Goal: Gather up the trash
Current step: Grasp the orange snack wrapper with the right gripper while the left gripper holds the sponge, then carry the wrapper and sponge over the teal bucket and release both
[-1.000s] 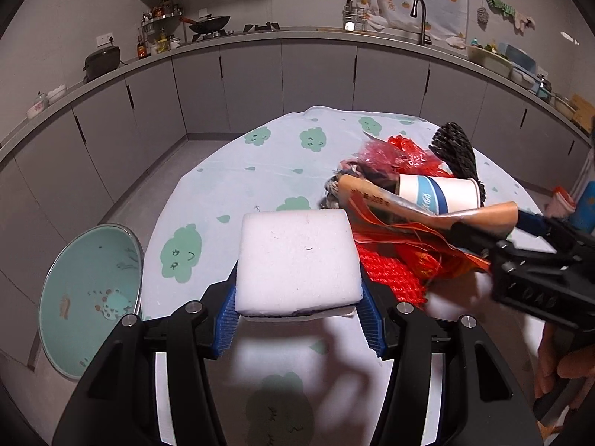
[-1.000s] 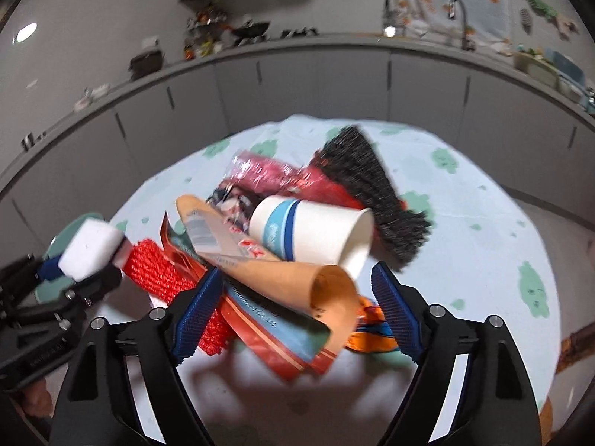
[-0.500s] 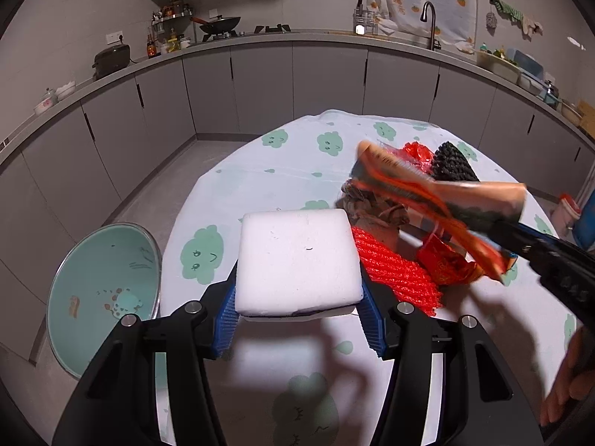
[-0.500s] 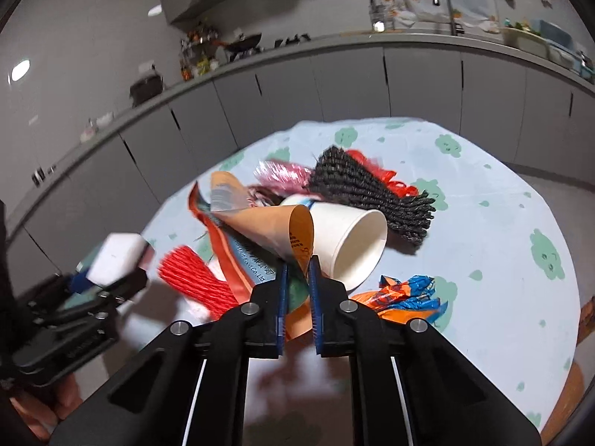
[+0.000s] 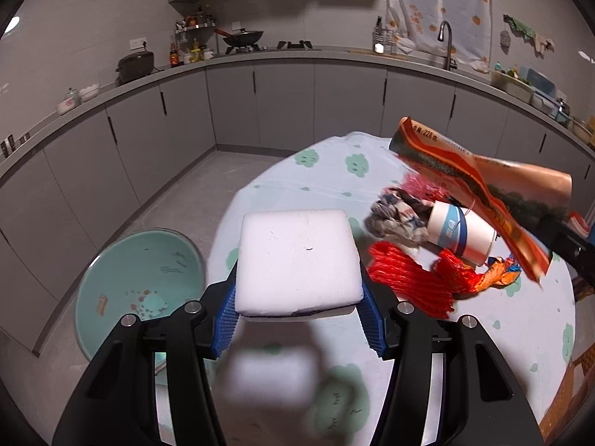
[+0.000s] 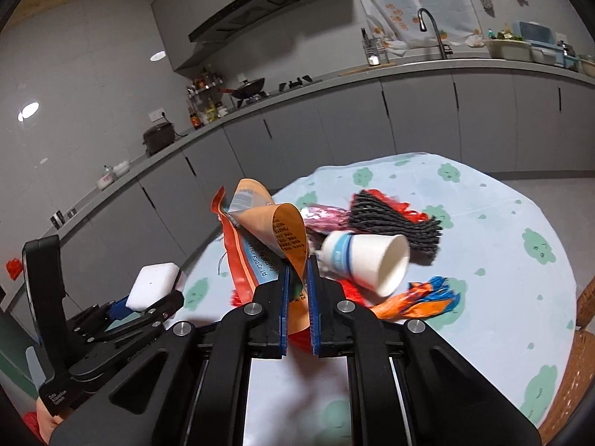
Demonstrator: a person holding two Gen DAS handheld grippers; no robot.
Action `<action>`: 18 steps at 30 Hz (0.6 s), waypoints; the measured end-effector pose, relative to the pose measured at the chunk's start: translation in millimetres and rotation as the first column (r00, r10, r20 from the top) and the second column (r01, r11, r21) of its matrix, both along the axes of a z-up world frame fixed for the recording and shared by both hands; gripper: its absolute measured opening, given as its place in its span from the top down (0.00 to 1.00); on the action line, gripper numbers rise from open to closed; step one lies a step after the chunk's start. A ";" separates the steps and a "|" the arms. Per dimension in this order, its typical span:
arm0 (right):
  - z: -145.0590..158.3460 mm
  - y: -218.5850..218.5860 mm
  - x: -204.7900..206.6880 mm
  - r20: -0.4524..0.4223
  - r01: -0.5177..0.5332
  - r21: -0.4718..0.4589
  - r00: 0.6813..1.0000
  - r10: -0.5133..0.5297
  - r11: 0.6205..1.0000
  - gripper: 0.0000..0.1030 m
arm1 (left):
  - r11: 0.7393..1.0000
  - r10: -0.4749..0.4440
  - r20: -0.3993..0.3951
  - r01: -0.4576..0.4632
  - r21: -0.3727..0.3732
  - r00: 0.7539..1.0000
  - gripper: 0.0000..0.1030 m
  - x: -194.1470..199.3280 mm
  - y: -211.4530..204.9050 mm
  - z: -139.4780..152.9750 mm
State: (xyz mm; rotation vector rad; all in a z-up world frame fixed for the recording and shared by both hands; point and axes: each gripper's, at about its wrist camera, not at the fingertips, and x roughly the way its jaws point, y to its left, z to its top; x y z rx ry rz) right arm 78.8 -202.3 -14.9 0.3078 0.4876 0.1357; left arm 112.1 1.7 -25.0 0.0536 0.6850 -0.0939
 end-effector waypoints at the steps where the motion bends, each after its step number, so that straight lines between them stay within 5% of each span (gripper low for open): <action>1: 1.0 5.4 -0.8 0.005 -0.007 -0.002 1.000 0.007 1.000 0.91 | 1.000 0.006 0.005 -0.006 -0.002 1.000 0.46 -1.3 3.4 2.2; 18: 13.4 89.8 9.4 0.027 -0.143 -0.039 0.989 0.144 0.989 0.91 | 0.990 0.140 0.030 -0.140 -0.016 0.990 0.46 -11.7 75.8 13.7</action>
